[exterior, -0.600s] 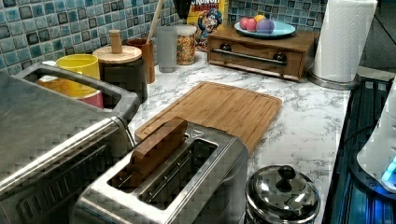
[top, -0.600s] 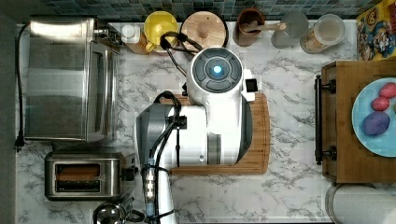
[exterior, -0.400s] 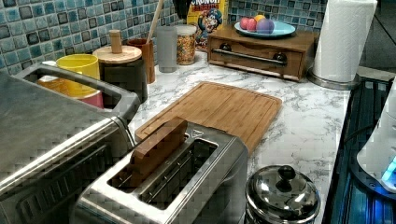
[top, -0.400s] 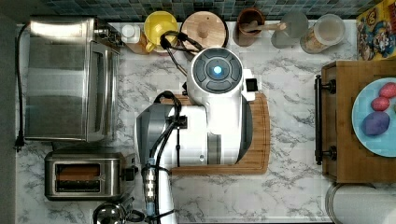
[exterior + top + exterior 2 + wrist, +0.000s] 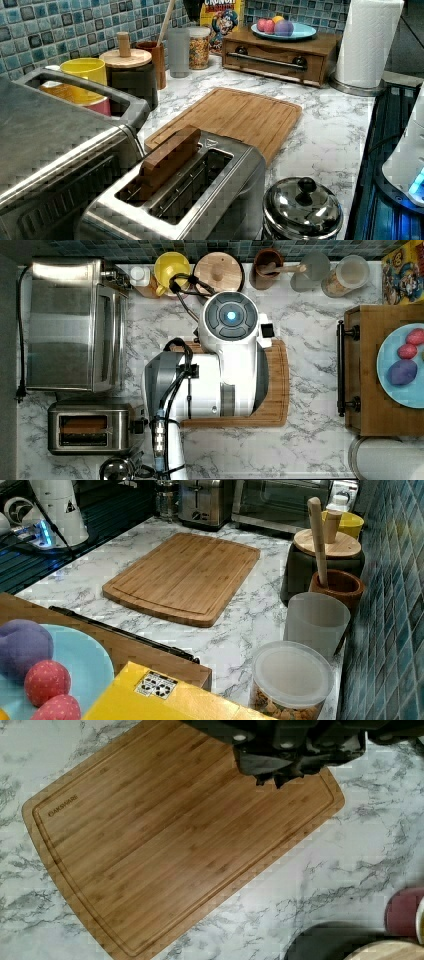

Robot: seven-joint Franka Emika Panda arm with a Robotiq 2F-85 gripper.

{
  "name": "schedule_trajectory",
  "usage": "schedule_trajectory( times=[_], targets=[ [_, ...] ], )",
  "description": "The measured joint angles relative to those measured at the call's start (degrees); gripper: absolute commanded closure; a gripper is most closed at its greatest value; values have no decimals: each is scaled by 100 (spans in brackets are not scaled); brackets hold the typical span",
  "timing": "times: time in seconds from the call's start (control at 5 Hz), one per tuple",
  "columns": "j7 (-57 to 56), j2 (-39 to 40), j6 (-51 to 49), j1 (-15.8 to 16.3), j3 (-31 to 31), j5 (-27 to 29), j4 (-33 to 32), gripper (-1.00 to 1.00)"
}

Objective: Turn on the toaster.

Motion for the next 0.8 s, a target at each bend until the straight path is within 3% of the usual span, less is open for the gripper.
schedule_trajectory(
  times=[0.2, 0.4, 0.8],
  targets=[
    [-406, -1, 98, -17, 157, 107, -140, 100],
    [-679, -22, 292, 230, 81, 207, -408, 100],
    [-1120, -92, 361, 325, 454, 659, -990, 100]
  ],
)
